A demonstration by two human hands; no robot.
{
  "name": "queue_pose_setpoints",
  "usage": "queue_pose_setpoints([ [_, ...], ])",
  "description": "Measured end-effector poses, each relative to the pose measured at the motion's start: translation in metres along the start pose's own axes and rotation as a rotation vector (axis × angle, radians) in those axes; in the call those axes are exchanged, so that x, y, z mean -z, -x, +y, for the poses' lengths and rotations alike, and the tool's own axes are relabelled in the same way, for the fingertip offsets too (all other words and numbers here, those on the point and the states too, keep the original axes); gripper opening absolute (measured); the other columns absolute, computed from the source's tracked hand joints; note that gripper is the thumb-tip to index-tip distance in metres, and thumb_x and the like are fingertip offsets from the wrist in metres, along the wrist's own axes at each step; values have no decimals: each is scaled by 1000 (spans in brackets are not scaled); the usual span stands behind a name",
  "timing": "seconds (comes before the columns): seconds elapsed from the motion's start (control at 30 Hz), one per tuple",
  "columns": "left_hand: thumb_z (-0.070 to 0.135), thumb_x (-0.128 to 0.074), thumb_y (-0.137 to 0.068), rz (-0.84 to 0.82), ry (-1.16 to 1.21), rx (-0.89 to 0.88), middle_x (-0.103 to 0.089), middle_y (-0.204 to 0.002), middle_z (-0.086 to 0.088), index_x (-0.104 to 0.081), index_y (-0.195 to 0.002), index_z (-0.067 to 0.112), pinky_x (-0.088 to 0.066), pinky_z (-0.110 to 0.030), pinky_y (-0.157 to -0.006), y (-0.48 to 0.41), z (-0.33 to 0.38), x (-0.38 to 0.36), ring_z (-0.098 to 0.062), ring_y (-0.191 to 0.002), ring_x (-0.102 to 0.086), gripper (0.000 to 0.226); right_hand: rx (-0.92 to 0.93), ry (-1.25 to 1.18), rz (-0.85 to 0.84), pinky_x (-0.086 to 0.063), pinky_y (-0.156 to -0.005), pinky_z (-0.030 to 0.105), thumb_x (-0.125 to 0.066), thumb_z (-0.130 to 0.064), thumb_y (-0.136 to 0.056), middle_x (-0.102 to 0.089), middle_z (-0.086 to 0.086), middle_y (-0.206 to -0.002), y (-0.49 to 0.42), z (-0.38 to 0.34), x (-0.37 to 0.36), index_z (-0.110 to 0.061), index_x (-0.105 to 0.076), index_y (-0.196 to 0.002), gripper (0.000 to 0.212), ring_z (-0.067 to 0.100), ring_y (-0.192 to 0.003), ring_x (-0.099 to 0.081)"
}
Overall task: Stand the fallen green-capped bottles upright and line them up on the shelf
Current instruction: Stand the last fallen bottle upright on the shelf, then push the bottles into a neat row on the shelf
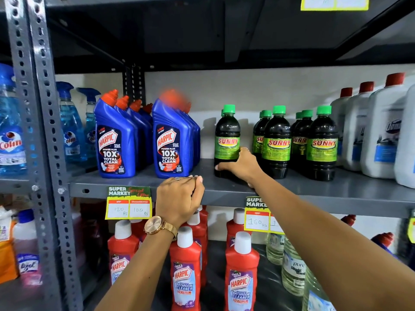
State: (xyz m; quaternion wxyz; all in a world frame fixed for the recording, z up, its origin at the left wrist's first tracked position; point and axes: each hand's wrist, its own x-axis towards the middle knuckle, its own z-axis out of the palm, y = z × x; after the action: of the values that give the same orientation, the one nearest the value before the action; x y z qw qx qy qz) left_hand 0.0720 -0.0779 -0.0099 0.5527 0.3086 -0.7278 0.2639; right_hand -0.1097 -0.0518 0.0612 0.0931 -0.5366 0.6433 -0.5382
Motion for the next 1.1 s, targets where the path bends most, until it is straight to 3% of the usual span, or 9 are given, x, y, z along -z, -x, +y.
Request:
queue_pose_setpoints([
  [0.07, 29, -43, -93, -3, 5, -1, -68, -57, 4, -72, -65, 17, -41, -28, -54, 0, 0, 0, -16, -52, -61, 42, -1, 59, 21, -51, -92, 32, -90, -28, -60, -65, 6, -111, 0, 0, -2, -10, -57, -119, 70, 22, -104, -62],
  [0.13, 29, -42, -93, -7, 4, 3, -67, -56, 3, -71, -64, 17, -40, -28, -53, 1, 0, -1, -16, -51, -60, 43, -1, 68, 29, -49, -99, 36, -90, -30, -60, -64, 11, -122, -2, 1, -3, -6, -53, -127, 80, 27, -114, -60],
  [0.6, 31, -42, -92, -73, 35, 8, -62, -51, 4, -69, -60, 17, -35, -25, -50, -2, 4, 7, -17, -47, -57, 43, -50, -6, -11, -43, -84, 26, -87, -22, -66, -65, 13, -120, -3, 3, -1, -4, -54, -124, 68, 24, -104, -59],
  [0.73, 38, -41, -92, -206, 15, 69, -49, -44, 1, -58, -56, 16, -22, -24, -44, -9, 9, 21, -23, -44, -50, 46, -199, -61, -263, -46, -92, 31, -87, -24, -68, -66, 6, -99, 5, -11, 21, -11, -61, -98, 41, 23, -106, -58],
  [0.8, 46, -39, -94, -316, -67, 98, -54, -52, 0, -61, -64, 18, -22, -27, -46, -19, 11, 25, -25, -52, -54, 46, -301, -38, -358, -51, -96, 33, -86, -29, -68, -65, 9, -105, 11, -18, 49, -7, -58, -106, 53, 23, -109, -61],
  [0.87, 55, -38, -91, -395, -156, 70, -62, -64, -2, -66, -74, 20, -27, -28, -50, -34, 16, 27, -25, -65, -61, 47, -329, 59, -391, -59, -81, 28, -85, -34, -68, -71, 12, -104, 19, -13, 81, -1, -60, -112, 61, 19, -95, -70],
  [0.97, 63, -45, -84, -507, -130, 91, -69, -87, -3, -67, -90, 22, -37, -27, -59, -59, 30, 16, -25, -85, -65, 47, -365, 171, -293, -47, -40, 18, -85, -34, -69, -65, -1, -52, 28, 11, 121, -6, -56, -77, 41, 6, -42, -59],
  [1.03, 64, -59, -77, -684, 41, 242, -63, -113, -7, -54, -117, 18, -44, -32, -76, -77, 38, -2, -30, -104, -60, 61, -366, 144, -118, -48, -46, 22, -86, -28, -68, -59, 0, -58, 30, 26, 131, -9, -51, -75, 41, 10, -50, -56],
  [1.1, 56, -74, -70, -829, 323, 440, -52, -132, -13, -28, -138, 8, -44, -36, -91, -91, 44, -19, -33, -119, -53, 95, -322, 68, -13, -54, -72, 31, -87, -23, -68, -61, 9, -93, 26, 38, 132, 1, -54, -107, 56, 20, -86, -63],
])
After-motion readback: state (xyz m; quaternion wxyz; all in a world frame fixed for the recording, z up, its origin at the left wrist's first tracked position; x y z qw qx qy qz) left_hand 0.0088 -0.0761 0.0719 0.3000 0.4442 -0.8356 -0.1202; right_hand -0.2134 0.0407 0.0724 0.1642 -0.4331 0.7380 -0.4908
